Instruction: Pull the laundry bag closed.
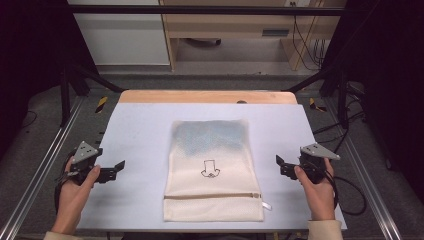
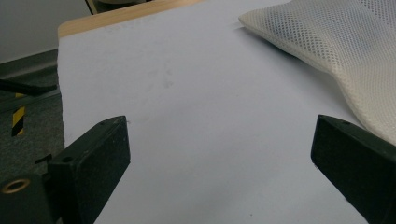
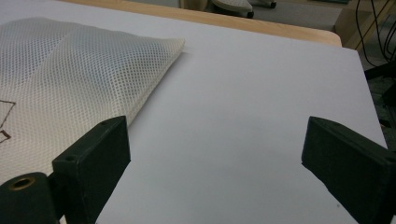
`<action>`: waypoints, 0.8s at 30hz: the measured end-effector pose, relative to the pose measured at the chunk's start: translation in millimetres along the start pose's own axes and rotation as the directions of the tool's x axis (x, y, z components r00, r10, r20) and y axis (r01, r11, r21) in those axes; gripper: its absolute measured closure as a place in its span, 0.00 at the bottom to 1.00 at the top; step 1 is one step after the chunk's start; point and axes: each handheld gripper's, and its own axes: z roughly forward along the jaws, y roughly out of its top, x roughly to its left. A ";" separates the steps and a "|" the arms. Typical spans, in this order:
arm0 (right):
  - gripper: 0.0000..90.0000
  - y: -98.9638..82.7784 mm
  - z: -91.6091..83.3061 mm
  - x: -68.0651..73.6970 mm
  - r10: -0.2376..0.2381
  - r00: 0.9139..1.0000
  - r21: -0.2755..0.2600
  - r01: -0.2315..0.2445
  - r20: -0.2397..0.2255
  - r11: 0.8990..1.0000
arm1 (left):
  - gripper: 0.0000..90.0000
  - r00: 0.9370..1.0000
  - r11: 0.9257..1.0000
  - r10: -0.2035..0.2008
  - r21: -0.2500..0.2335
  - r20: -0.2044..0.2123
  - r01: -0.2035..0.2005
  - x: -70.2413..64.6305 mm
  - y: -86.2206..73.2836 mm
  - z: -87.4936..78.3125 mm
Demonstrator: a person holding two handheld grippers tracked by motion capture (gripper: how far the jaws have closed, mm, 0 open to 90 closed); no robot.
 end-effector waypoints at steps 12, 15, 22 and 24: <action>0.10 -28.0 2.7 -10.6 0.013 0.999 0.013 -0.013 0.032 1.000 | 0.05 1.000 1.000 -0.018 0.004 -0.006 0.018 2.9 -15.1 7.7; 0.09 -34.2 2.7 -12.0 0.027 0.999 0.028 -0.028 0.032 0.999 | 0.05 1.000 1.000 -0.018 0.021 -0.008 0.018 3.4 -19.5 9.1; 0.09 -44.9 0.5 -11.2 0.036 0.999 0.053 -0.037 0.035 0.998 | 0.05 1.000 0.998 -0.005 0.062 -0.005 0.006 2.6 -30.0 10.9; 0.09 -48.2 -1.1 -10.9 0.038 0.999 0.061 -0.040 0.034 0.997 | 0.05 1.000 0.997 -0.001 0.071 -0.007 0.002 2.4 -33.0 10.3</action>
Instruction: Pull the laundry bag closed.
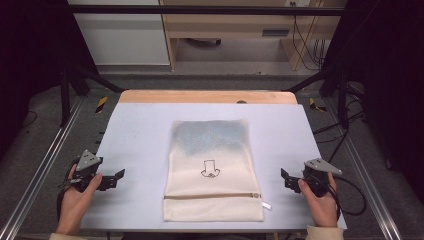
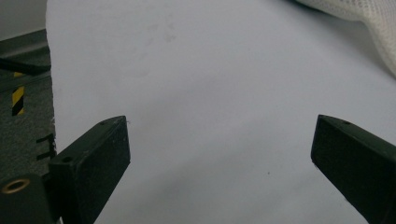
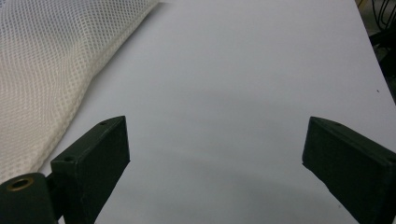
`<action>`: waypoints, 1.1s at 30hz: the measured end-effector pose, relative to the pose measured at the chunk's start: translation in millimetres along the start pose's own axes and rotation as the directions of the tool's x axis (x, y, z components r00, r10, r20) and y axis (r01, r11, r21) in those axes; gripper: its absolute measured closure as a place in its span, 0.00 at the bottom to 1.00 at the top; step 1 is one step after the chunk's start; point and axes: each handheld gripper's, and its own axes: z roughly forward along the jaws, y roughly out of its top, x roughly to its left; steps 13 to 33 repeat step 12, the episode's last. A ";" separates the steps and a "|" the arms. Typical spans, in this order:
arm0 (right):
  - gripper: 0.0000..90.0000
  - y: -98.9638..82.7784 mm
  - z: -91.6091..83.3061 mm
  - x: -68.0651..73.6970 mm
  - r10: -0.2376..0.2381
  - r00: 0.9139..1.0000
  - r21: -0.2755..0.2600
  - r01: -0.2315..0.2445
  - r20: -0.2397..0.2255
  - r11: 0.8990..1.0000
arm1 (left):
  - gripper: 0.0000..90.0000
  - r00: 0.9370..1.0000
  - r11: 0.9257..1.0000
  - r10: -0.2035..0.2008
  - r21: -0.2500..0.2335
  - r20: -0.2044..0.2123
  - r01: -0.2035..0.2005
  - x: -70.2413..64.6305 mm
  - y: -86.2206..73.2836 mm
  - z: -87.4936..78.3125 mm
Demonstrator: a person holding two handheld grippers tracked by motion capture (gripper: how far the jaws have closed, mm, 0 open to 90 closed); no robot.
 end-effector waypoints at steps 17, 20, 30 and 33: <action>0.08 -3.9 -0.2 2.2 0.013 1.000 0.037 -0.013 0.016 0.999 | 0.06 1.000 0.997 0.005 0.082 0.006 -0.006 -10.9 -0.2 2.8; 0.08 -3.9 -0.2 2.2 0.013 1.000 0.037 -0.013 0.016 0.999 | 0.06 1.000 0.997 0.005 0.082 0.006 -0.006 -10.9 -0.2 2.8; 0.08 -3.9 -0.2 2.2 0.013 1.000 0.037 -0.013 0.016 0.999 | 0.06 1.000 0.997 0.005 0.082 0.006 -0.006 -10.9 -0.2 2.8; 0.08 -3.9 -0.2 2.2 0.013 1.000 0.037 -0.013 0.016 0.999 | 0.06 1.000 0.997 0.005 0.082 0.006 -0.006 -10.9 -0.2 2.8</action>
